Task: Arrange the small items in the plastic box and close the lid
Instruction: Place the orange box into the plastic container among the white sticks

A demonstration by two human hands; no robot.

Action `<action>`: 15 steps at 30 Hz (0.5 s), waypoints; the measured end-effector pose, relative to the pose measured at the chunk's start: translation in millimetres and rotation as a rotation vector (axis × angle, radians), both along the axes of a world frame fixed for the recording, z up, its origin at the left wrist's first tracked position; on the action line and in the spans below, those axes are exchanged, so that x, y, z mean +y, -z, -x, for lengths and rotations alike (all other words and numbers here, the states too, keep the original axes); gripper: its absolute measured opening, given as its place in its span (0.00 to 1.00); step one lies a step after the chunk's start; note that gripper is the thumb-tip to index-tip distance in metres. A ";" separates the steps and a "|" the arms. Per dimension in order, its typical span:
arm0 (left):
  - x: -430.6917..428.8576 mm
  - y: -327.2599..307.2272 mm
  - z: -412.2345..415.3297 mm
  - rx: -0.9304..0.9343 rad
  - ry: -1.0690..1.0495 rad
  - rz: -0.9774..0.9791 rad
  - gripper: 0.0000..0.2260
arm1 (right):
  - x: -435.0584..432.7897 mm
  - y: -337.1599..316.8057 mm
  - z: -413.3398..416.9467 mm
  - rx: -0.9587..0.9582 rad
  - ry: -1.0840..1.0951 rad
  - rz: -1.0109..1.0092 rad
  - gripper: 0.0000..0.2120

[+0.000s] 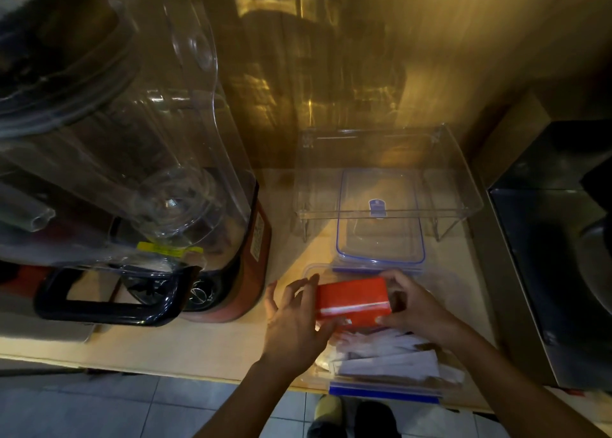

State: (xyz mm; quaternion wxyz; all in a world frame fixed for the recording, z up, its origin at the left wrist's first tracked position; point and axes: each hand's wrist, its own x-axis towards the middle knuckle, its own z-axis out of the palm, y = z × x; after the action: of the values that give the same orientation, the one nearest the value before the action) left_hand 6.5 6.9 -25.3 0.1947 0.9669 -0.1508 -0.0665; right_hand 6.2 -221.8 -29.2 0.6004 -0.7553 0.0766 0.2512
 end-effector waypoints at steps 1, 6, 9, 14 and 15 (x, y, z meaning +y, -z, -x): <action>1.3 -3.2 0.5 -0.009 -0.007 0.011 0.36 | -1.2 0.0 0.4 -0.063 0.000 0.030 0.26; -5.4 -4.5 1.9 0.081 0.120 -0.097 0.34 | -4.4 18.8 11.5 -0.439 -0.100 0.354 0.21; -11.8 2.1 3.3 0.114 0.120 -0.154 0.27 | -6.3 30.6 19.9 -0.487 -0.121 0.385 0.26; -10.7 7.6 4.6 0.075 0.097 -0.189 0.25 | -2.9 37.1 22.5 -0.295 -0.248 0.565 0.39; -10.2 7.5 5.4 0.069 0.099 -0.212 0.27 | -3.9 40.1 21.8 -0.273 -0.274 0.654 0.42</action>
State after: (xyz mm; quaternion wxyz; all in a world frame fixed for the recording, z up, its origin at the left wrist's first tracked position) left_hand 1.1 -3.2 -32.8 0.0928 0.9706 -0.1834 -0.1249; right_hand -15.5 -225.7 -69.3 0.2931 -0.9368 -0.0297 0.1886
